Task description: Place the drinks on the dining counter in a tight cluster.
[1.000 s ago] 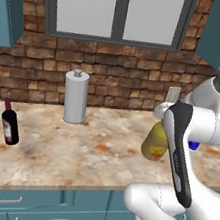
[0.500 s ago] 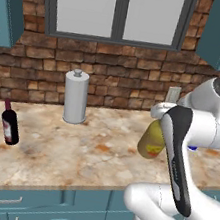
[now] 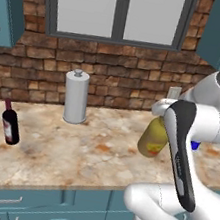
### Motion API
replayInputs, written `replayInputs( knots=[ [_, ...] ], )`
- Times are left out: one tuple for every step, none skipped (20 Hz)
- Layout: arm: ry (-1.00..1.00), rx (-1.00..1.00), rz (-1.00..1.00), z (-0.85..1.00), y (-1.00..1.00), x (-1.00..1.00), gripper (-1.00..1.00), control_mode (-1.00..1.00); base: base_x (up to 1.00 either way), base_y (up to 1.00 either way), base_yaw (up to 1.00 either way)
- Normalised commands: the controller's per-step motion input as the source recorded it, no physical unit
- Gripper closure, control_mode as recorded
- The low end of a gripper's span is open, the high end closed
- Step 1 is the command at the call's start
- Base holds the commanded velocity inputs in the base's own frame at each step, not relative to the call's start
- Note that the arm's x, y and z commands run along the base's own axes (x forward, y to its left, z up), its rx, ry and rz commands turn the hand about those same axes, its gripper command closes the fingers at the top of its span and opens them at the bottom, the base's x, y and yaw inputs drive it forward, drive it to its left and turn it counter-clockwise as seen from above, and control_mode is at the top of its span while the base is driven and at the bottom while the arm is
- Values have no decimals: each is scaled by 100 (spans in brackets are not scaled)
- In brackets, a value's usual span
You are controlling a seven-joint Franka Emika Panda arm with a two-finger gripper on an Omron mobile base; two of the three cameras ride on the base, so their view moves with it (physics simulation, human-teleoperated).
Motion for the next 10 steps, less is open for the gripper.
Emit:
replayInputs(
  knots=[
    [0,0,0,0,0,0,100,100,-20,0,2],
    [0,0,0,0,0,0,100,100,-38,0,3],
    [0,0,0,0,0,0,100,100,-44,0,3],
    [0,0,0,0,0,0,100,100,-41,0,2],
    [0,0,0,0,0,0,100,100,-67,0,2],
    [0,0,0,0,0,0,100,100,-100,-10,5],
    [0,0,0,0,0,0,100,100,-100,-9,7],
    [0,0,0,0,0,0,100,100,-100,0,15],
    [0,0,0,0,0,0,100,100,-100,44,27],
    [0,0,0,0,0,0,100,100,-100,59,35]
  ],
)
